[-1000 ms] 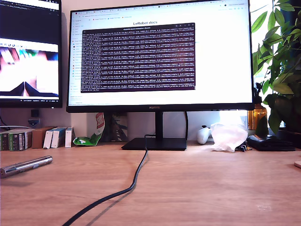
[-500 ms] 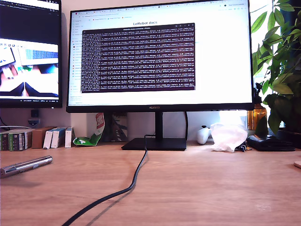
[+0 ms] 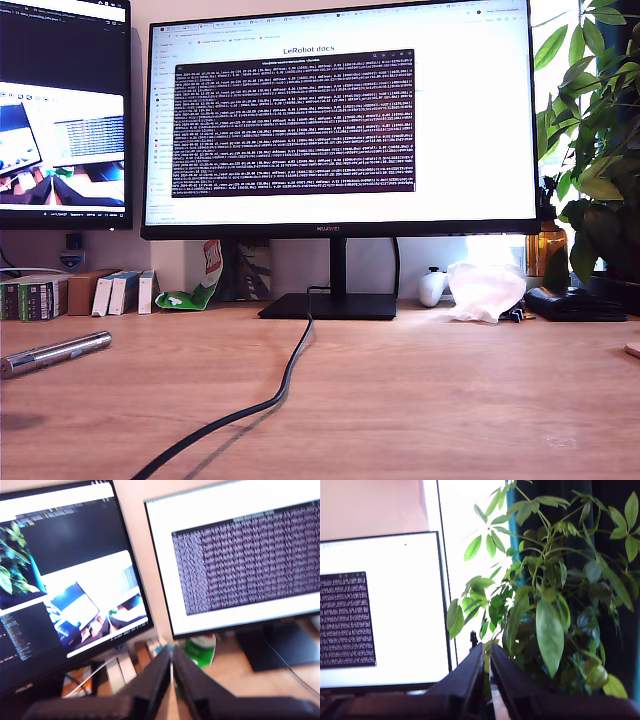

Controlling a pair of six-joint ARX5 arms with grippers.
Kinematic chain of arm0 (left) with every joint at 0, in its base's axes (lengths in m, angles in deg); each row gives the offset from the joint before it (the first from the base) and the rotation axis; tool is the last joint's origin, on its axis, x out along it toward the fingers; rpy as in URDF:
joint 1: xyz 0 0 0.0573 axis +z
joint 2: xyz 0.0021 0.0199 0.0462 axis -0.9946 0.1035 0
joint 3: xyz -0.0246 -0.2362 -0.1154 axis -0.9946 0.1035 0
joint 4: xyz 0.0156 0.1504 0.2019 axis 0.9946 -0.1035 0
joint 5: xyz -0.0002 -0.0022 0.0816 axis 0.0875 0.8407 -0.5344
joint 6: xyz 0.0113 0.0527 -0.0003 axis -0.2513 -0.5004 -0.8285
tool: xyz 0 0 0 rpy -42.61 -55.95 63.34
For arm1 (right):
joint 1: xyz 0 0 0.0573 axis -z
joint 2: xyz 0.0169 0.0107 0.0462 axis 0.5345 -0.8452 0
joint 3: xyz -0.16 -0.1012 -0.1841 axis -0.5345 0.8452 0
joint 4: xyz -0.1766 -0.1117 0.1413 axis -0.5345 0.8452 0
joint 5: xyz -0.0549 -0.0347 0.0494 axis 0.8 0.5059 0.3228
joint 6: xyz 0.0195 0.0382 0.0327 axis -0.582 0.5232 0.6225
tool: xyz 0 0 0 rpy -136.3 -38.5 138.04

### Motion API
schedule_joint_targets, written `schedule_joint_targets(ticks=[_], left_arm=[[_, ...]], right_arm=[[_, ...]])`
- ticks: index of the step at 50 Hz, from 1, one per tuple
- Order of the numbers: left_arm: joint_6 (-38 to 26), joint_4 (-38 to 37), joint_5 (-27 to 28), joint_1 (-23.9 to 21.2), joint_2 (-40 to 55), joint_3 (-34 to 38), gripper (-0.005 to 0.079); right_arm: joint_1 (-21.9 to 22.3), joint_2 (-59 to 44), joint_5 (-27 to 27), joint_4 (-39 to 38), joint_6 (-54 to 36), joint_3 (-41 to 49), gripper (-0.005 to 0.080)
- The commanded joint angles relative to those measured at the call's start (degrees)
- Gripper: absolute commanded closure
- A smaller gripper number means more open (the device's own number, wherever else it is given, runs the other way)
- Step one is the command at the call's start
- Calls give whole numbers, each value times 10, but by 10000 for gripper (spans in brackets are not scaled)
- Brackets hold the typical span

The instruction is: Pick the metallic laser pointer with your right arm, pass it to your left arm, then place it down to the left side of the table

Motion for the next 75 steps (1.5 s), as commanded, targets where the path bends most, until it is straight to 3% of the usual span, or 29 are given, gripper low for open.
schedule_joint_targets(ticks=[1, 16, 29, 45, 61, 75], left_arm=[[9, 37, 1, -5, 0, 40, 761], [-12, 179, 1, -7, -1, 187, 761], [-12, 243, 1, -7, -2, 257, 761], [-22, 230, 0, -5, -29, 298, 761], [-22, 222, 1, 9, -96, 360, 761], [-11, 136, 1, 27, -219, 379, 761]], right_arm=[[1, 2, -8, -20, -7, 38, 762], [1, 46, -36, -111, -11, 144, 762], [1, 77, -55, -96, -30, 161, 762], [1, 98, -66, -60, -35, 162, 762], [1, 98, -73, -79, -42, 203, 762], [1, 98, -81, -84, -40, 226, 762]])
